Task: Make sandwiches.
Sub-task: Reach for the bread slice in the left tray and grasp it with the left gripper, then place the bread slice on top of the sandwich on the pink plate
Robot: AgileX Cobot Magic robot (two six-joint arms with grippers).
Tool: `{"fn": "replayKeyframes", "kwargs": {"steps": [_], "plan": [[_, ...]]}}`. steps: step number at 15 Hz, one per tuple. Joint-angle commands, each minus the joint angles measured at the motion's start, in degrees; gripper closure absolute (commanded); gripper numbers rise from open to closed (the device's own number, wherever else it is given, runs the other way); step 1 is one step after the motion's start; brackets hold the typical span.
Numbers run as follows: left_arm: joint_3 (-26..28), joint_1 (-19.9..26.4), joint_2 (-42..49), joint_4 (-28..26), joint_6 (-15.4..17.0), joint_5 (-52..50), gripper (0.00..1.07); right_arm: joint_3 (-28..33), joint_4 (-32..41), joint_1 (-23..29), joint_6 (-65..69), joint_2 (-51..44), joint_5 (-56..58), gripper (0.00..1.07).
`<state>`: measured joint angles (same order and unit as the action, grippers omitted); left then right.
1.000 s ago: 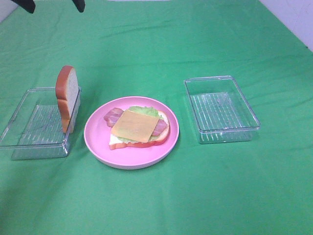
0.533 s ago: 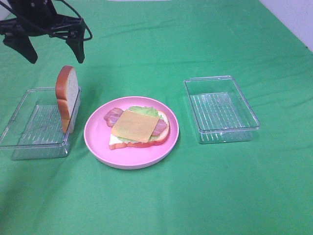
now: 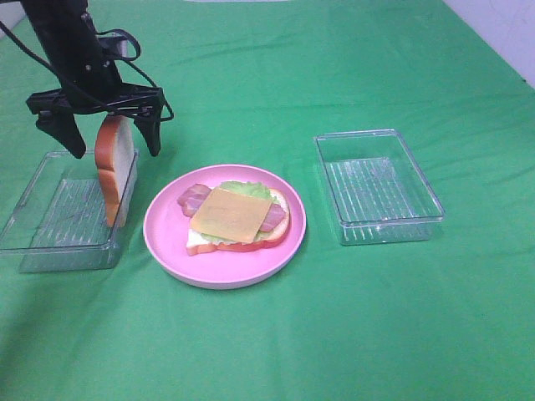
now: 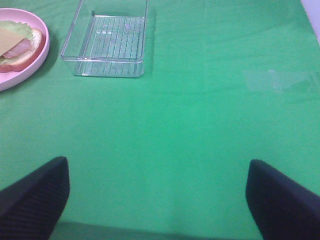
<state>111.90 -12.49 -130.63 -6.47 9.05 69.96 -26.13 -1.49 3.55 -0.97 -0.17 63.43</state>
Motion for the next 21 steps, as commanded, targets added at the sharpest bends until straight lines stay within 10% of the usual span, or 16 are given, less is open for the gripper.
{"fn": "replayKeyframes", "kwargs": {"steps": [1, 3, 4, 5, 14, 19, 21], "plan": [[-0.4, 0.06, -0.74, -1.32, 0.29, 4.53, 0.16, 0.11, -0.06, -0.34, 0.06, -1.6, -0.4, 0.15], [-0.4, 0.06, -0.69, -2.12, 0.46, 4.93, 0.45, 0.11, -0.06, -0.34, 0.06, -1.6, -0.4, 0.15], [-0.23, 0.06, -0.4, -2.58, 0.46, 5.84, 0.89, 0.11, -0.06, -0.34, 0.06, -1.6, -0.4, 0.15], [-0.23, 0.06, 0.06, -2.86, 0.46, 5.84, 1.05, 0.11, -0.06, -0.34, 0.06, -1.6, -0.4, 0.15], [-0.17, -0.11, 15.47, -5.16, -1.43, 4.35, 1.07, 0.11, -0.06, -0.34, 0.06, -1.6, -0.4, 0.15], [-0.4, -0.11, 12.78, -26.36, -21.37, 5.1, 1.07, 0.11, -0.06, -0.34, 0.06, -1.6, -0.4, 0.15], [-0.4, -0.11, 9.45, -32.14, -22.92, 5.39, 1.07, 0.11, -0.06, -0.34, 0.06, -1.6, -0.4, 0.15]]}}
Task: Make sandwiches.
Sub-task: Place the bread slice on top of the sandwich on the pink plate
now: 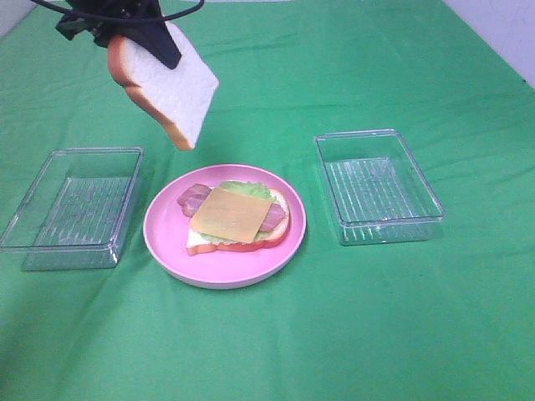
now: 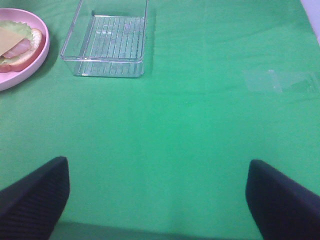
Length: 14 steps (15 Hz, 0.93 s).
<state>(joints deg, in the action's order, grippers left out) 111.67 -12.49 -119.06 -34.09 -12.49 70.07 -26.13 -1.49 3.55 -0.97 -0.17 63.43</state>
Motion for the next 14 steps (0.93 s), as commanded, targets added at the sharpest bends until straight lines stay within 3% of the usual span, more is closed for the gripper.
{"fn": "replayKeyframes", "kwargs": {"steps": [1, 3, 5, 6, 10, 14], "plan": [[-0.17, -0.11, -4.13, -7.68, -0.46, 5.33, 1.07, 0.11, -0.06, -0.34, 0.06, -1.6, -0.4, 0.15], [-0.17, -0.74, -7.16, -11.86, 4.24, 5.33, 1.07, 0.11, -0.06, -0.34, 0.06, -1.6, -0.4, 0.15], [-0.46, -2.06, -7.91, -11.06, 5.61, 4.64, 1.07, 0.11, -0.06, -0.34, 0.06, -1.6, -0.4, 0.15], [-0.92, -3.09, -7.91, -9.97, 6.07, 4.24, 1.07, 0.11, -0.06, -0.34, 0.06, -1.6, -0.4, 0.15], [-0.97, -8.19, -7.91, 1.6, 13.35, 2.92, 1.07, 0.11, -0.06, -0.34, 0.06, -1.6, -0.4, 0.15], [-0.97, -9.68, -8.02, -0.34, 13.52, -0.46, 1.07, 0.11, -0.06, -0.34, 0.06, -1.6, -0.4, 0.15]]}}
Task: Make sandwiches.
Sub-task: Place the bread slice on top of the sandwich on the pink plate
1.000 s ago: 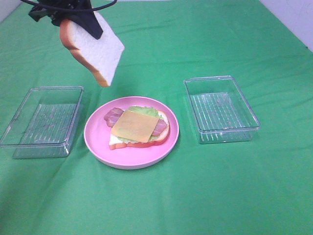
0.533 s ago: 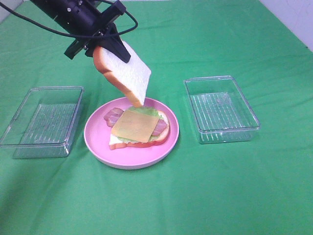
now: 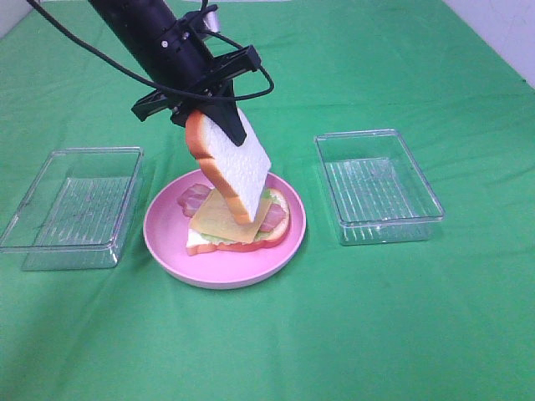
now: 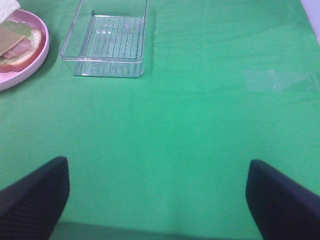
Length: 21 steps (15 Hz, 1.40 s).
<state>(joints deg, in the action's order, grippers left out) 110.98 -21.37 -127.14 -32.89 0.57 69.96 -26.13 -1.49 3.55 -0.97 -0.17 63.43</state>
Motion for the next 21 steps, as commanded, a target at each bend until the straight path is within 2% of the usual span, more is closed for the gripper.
{"fn": "replayKeyframes", "kwargs": {"steps": [1, 3, 7, 12, 16, 18, 19, 21], "plan": [[-0.29, -0.92, -0.34, -2.41, 1.83, -1.32, 1.07, 0.11, -0.06, -0.34, 0.06, -1.6, -0.4, 0.15], [-0.69, -1.55, -1.03, -0.23, 5.79, -2.69, 1.07, 0.11, -0.06, -0.34, 0.06, -1.6, -0.4, 0.15], [-1.49, -1.78, -0.97, -0.97, 9.45, -4.81, 1.07, 0.11, -0.06, -0.34, 0.06, -1.6, -0.4, 0.15], [-1.49, -4.47, -1.55, -1.03, 9.45, -8.54, 1.07, 0.11, -0.06, -0.34, 0.06, -1.6, -0.4, 0.15], [-1.49, -4.35, -2.12, 2.64, 10.89, -7.05, 1.07, 0.11, -0.06, -0.34, 0.06, -1.6, -0.4, 0.15], [-1.49, -4.35, -2.86, 2.64, 11.46, -6.3, 1.07, 0.11, -0.06, -0.34, 0.06, -1.6, -0.4, 0.15], [-1.49, -4.35, -4.24, 2.81, 12.83, -5.56, 1.07, 0.11, -0.06, -0.34, 0.06, -1.6, -0.4, 0.15], [-1.49, -4.35, -4.24, 3.38, 12.61, -4.93, 1.07, 0.11, -0.06, -0.34, 0.06, -1.6, -0.4, 0.15]]}}
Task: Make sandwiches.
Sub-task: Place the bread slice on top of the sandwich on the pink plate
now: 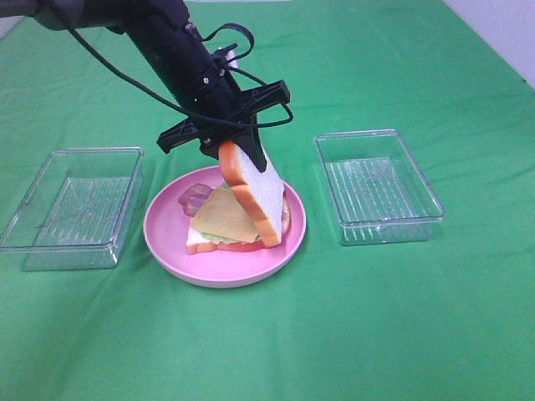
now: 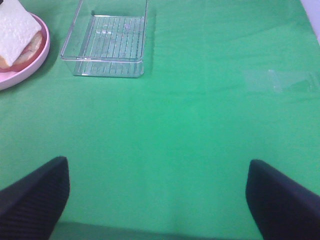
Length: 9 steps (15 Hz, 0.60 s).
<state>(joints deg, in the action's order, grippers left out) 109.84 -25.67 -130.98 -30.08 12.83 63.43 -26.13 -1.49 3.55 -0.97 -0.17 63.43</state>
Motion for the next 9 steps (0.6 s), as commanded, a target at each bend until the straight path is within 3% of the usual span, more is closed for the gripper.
{"fn": "replayKeyframes", "kwargs": {"steps": [1, 2, 5, 7, 9], "plan": [[-0.29, -0.06, -0.29, 0.63, 0.34, 1.89, 1.07, 0.11, -0.06, -0.34, 0.06, -1.6, -0.4, 0.15], [-0.23, -0.06, -0.23, 1.03, 0.34, 2.52, 0.98, 0.11, -0.06, -0.34, 0.06, -1.6, -0.4, 0.15], [-0.23, -0.06, 0.4, 5.27, 1.03, 5.04, 0.47, 0.11, -0.06, -0.34, 0.06, -1.6, -0.4, 0.15], [-0.23, -0.06, 1.49, 7.51, 1.03, 5.96, 0.26, 0.11, -0.06, -0.34, 0.06, -1.6, -0.4, 0.15], [-0.17, -0.06, 3.44, 11.4, 1.15, 8.14, 0.15, 0.11, -0.06, -0.34, 0.06, -1.6, -0.4, 0.15]]}}
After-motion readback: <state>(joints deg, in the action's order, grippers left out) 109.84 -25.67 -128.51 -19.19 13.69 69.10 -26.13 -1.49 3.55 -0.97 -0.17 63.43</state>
